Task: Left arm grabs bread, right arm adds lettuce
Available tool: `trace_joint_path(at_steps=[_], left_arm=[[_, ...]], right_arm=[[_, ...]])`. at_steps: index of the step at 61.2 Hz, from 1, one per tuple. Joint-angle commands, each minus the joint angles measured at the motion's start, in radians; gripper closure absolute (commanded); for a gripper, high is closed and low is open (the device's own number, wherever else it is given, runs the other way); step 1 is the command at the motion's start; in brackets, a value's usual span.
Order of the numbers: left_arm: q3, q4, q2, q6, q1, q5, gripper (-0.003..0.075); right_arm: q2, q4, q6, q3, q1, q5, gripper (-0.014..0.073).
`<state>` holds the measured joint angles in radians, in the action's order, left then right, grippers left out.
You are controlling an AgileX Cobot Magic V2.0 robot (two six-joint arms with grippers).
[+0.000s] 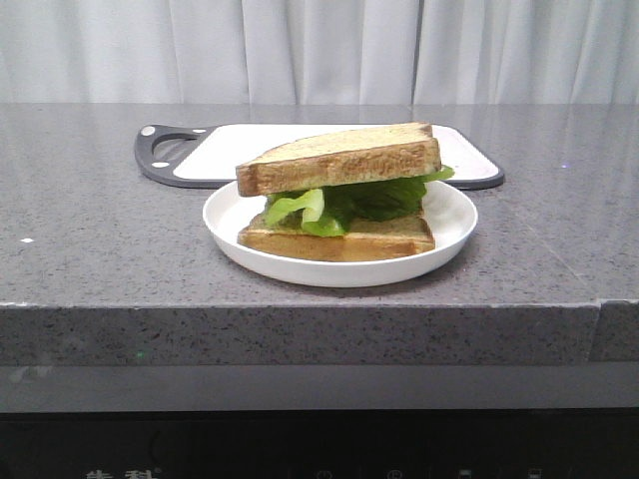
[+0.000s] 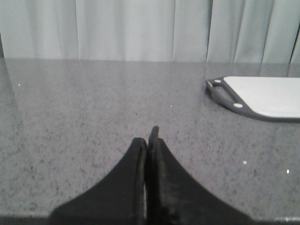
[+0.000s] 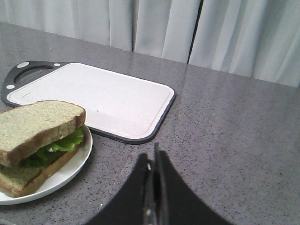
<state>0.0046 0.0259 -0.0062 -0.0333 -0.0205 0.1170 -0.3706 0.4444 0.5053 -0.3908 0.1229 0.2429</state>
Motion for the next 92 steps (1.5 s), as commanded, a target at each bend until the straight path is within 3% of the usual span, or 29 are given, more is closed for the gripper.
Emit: trace_joint_path(at_steps=[1, 82, 88, 92], left_arm=[[-0.002, 0.010, -0.018, -0.009, 0.008, -0.053, 0.0739], [0.008, 0.000, -0.018, -0.009, 0.020, -0.047, 0.0739], [0.008, 0.000, -0.018, -0.009, 0.020, -0.047, 0.0739], [0.008, 0.000, -0.018, -0.009, 0.020, -0.047, 0.0739]], right_arm=[[-0.002, -0.002, 0.003, -0.026, -0.006, -0.075, 0.0700], [-0.002, -0.004, 0.003, -0.016, -0.006, -0.092, 0.0700], [-0.002, -0.083, -0.033, 0.000, -0.011, -0.110, 0.0700], [-0.002, -0.167, -0.125, 0.018, -0.014, -0.130, 0.0700]])
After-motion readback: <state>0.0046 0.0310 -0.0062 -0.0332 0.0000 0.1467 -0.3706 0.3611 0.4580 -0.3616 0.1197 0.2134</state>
